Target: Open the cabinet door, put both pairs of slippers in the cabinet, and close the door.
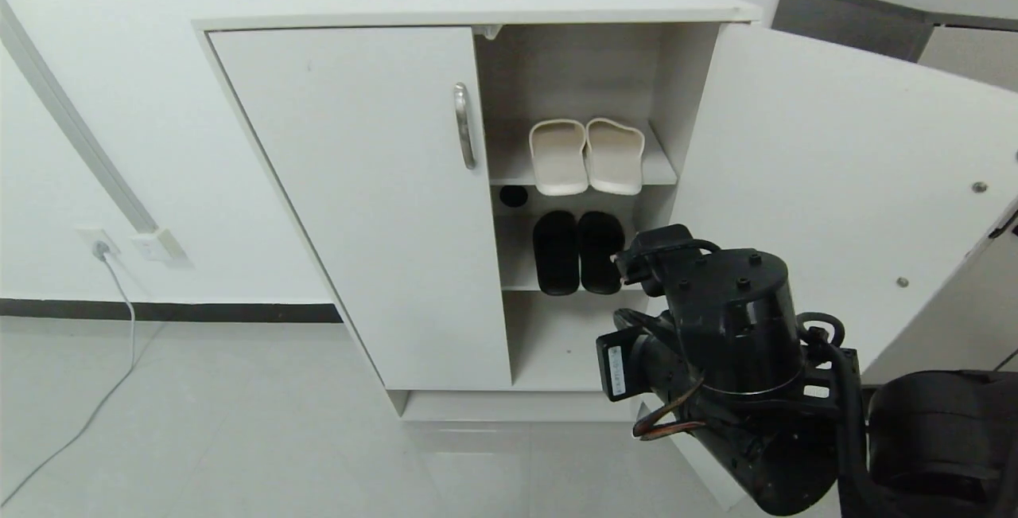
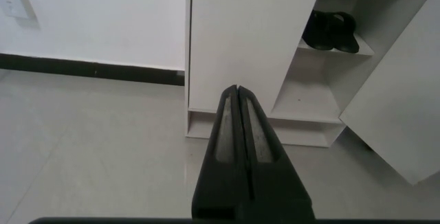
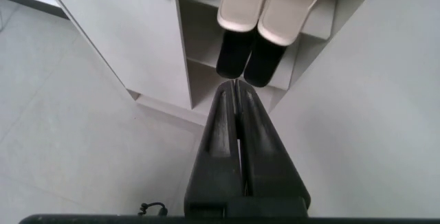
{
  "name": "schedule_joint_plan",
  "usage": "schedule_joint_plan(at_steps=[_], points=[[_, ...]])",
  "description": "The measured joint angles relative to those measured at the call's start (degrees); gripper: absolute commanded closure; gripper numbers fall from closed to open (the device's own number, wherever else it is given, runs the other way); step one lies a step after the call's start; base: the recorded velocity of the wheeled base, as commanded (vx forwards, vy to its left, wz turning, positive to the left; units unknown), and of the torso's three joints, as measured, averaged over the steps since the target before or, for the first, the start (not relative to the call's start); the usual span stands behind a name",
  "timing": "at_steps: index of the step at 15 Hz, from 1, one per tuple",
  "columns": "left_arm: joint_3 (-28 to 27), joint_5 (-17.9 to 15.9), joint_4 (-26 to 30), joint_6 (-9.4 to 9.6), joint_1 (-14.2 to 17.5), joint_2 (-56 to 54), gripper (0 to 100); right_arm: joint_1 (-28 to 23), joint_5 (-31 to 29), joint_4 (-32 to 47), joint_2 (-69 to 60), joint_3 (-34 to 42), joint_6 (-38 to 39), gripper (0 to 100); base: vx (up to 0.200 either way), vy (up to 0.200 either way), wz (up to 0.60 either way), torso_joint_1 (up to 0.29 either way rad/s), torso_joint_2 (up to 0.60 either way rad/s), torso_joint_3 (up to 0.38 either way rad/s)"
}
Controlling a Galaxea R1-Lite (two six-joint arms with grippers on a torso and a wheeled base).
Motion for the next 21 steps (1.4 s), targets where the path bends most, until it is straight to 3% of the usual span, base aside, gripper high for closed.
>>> schedule_joint_plan(at_steps=[9,21], points=[[0.00,-0.02,-0.07,-0.02,-0.02,0.00,100,0.17,0.00,-0.01,0.20,0.00,-0.28,100,0.000,0.000,0.00,0.111,-0.48,-0.346],[-0.02,-0.05,-0.07,0.00,0.02,0.00,100,0.17,0.02,-0.01,0.68,-0.05,-0.28,100,0.000,0.000,0.00,0.190,-0.51,-0.315]])
